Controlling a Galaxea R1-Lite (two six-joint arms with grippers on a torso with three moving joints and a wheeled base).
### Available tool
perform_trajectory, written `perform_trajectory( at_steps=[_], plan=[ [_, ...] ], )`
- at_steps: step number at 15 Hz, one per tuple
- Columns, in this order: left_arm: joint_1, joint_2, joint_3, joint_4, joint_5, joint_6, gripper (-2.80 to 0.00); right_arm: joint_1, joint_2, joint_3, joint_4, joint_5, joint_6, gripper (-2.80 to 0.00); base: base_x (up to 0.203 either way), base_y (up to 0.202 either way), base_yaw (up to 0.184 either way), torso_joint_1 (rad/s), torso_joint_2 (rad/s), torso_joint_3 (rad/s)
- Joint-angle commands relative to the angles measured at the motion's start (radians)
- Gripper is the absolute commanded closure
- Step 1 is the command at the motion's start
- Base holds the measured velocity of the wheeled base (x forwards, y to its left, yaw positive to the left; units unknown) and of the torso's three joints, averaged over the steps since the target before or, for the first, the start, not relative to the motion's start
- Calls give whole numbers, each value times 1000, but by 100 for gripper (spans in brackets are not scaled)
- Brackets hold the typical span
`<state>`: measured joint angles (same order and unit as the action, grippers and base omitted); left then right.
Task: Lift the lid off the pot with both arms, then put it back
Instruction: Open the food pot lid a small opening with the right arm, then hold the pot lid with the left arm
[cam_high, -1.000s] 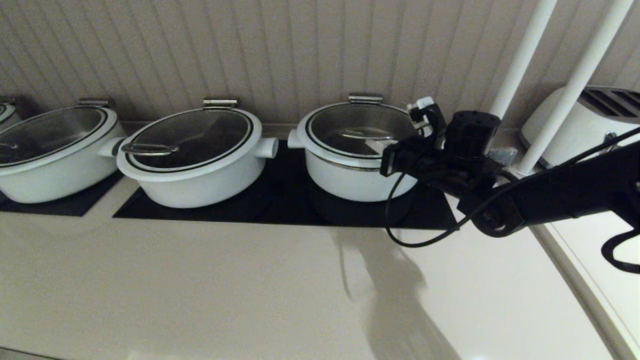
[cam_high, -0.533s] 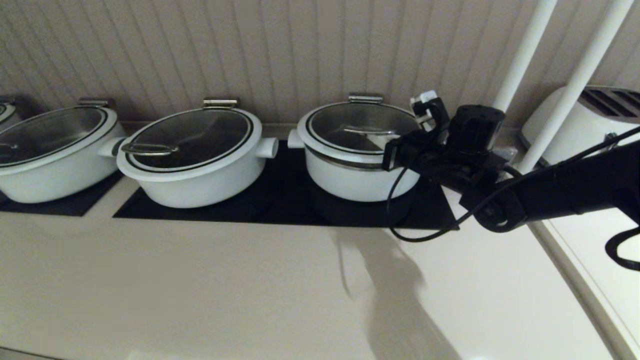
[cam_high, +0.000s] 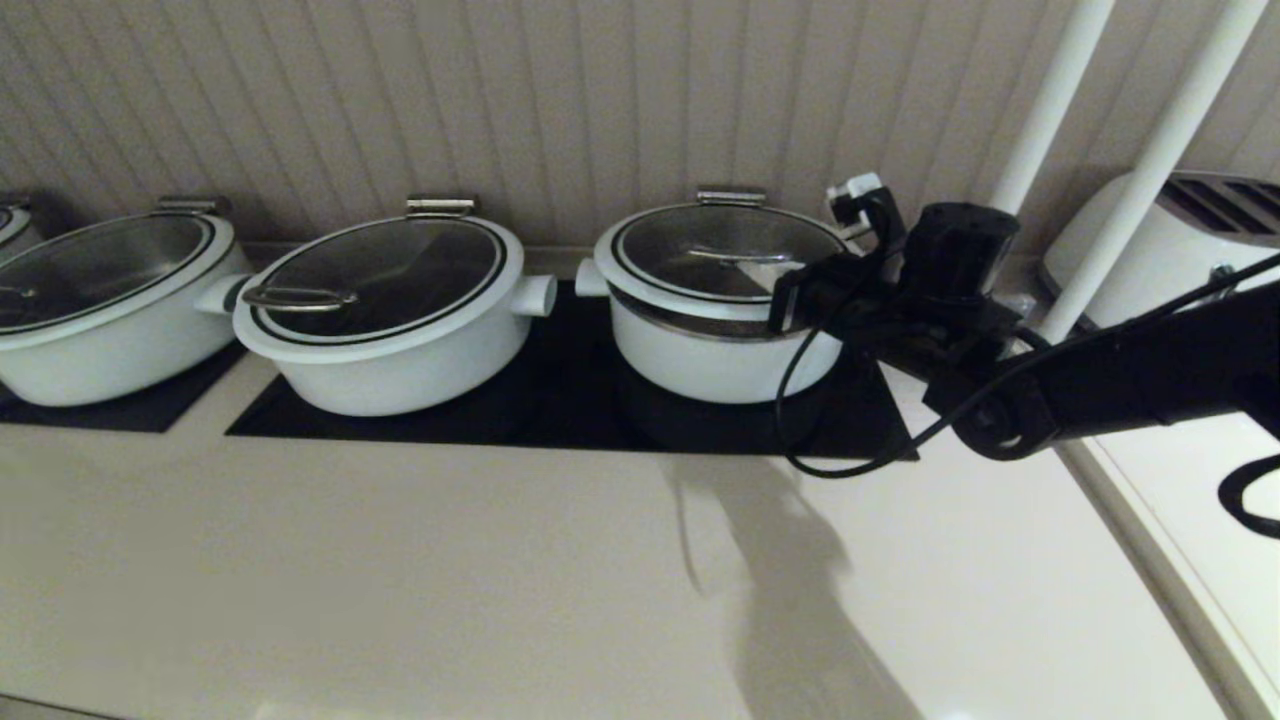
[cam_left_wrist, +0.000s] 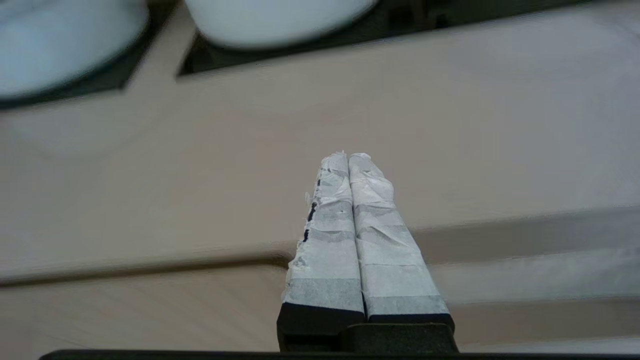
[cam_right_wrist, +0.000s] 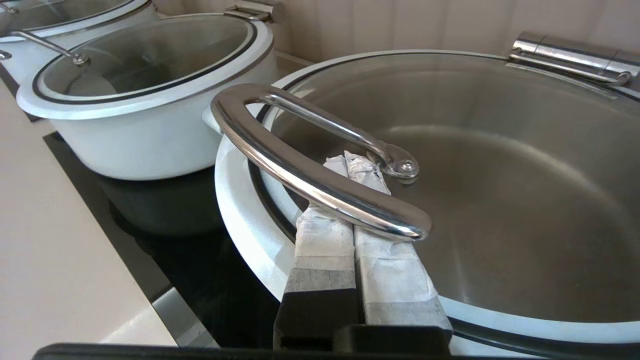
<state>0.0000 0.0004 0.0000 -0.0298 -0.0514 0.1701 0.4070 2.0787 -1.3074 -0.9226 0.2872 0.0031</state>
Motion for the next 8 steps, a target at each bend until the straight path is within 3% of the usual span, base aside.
perform_trajectory(
  at_steps=[1,3,5,8],
  plan=[
    [0,0,0,-27,-10,-1,0,1,-6,0,-6,3,0,0,0,0,0,0,0,0],
    [1,3,-9,-24,-23,-4,0,1,-8,0,-6,3,-2,0,0,0,0,0,0,0],
    [0,49,-59,-24,-77,-6,0,1,-8,0,-6,3,-2,0,0,0,0,0,0,0],
    [-2,234,-176,-31,-135,-7,0,1,-6,-17,-4,3,-2,0,0,0,0,0,0,0]
  ],
)
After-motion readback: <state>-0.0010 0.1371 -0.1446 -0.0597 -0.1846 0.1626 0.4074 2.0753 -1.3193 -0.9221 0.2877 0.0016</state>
